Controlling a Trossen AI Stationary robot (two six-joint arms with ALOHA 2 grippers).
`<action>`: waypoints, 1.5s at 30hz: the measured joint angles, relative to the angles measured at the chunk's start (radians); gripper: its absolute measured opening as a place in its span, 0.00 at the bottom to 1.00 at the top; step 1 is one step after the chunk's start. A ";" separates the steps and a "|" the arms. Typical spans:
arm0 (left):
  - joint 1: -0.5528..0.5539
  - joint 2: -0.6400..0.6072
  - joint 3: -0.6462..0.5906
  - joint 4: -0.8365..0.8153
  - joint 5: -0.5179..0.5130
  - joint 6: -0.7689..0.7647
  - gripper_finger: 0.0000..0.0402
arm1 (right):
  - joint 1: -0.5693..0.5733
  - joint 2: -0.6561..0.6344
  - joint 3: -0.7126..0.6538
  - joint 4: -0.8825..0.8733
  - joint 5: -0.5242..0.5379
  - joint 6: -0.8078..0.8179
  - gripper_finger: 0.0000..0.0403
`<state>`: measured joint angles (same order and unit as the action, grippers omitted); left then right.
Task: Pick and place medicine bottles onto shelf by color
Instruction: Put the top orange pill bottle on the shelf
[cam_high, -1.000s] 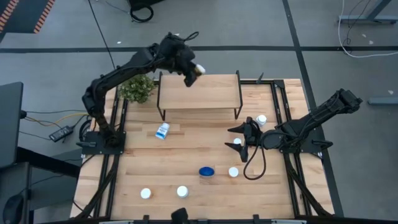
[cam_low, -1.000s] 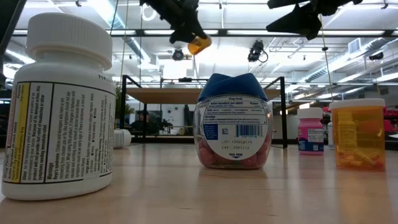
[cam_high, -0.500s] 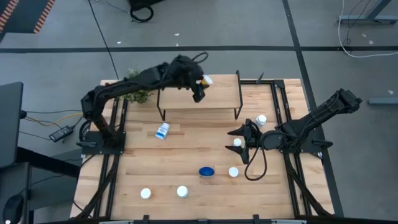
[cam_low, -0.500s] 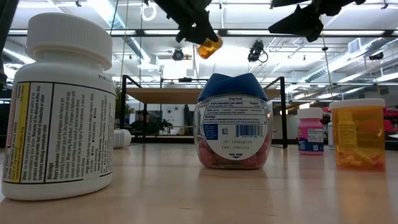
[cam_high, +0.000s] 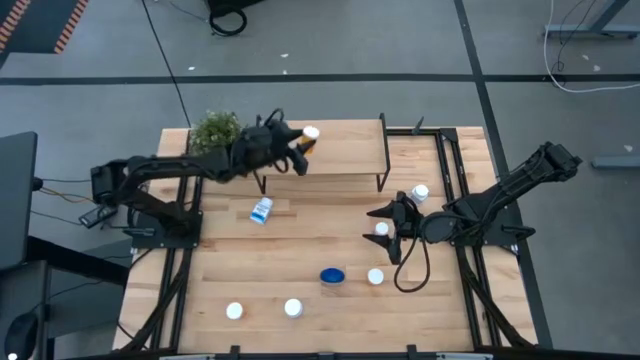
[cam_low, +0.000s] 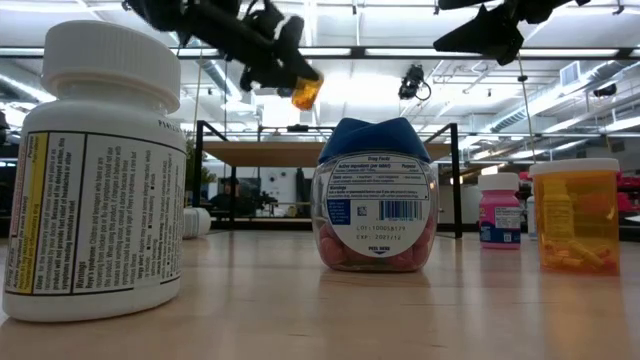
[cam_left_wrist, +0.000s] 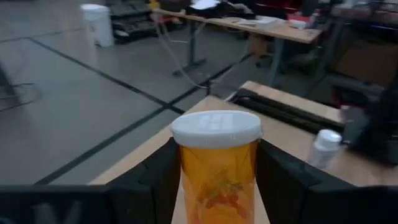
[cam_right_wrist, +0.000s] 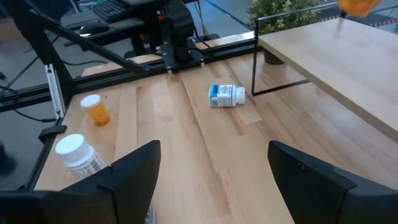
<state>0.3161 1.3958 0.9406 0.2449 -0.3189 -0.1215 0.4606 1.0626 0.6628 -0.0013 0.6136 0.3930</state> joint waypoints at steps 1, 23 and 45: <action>-0.011 -0.003 -0.028 0.024 -0.034 -0.002 0.46 | 0.000 0.000 0.000 0.000 0.001 0.000 0.76; -0.060 -0.006 -0.264 0.176 -0.273 -0.174 0.48 | 0.000 0.000 0.000 0.000 0.007 -0.002 0.76; -0.107 -0.029 -0.269 0.132 -0.284 -0.149 0.69 | 0.000 0.000 0.000 -0.001 0.006 0.000 0.76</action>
<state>0.2088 1.3664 0.6712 0.3770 -0.6025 -0.2706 0.4606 1.0626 0.6628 -0.0021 0.6201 0.3928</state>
